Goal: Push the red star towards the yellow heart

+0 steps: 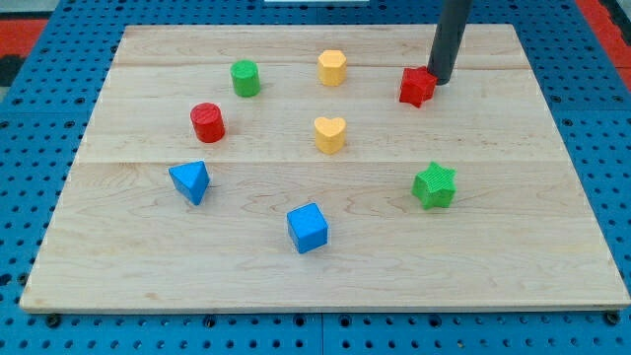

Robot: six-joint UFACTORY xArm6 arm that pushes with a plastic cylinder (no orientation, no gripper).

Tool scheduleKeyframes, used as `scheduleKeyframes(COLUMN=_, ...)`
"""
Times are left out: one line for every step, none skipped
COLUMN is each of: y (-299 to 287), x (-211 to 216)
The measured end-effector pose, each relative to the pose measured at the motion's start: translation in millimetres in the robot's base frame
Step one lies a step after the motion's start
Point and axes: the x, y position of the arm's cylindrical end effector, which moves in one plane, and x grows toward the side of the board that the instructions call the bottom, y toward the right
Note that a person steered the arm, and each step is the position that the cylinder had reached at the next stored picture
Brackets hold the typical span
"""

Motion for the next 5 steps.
scheduleKeyframes(y=-41, x=20)
scheduleKeyframes(y=-55, x=7)
scheduleKeyframes(y=-95, x=9)
scheduleKeyframes(y=-63, x=43)
scheduleKeyframes(y=-100, x=30)
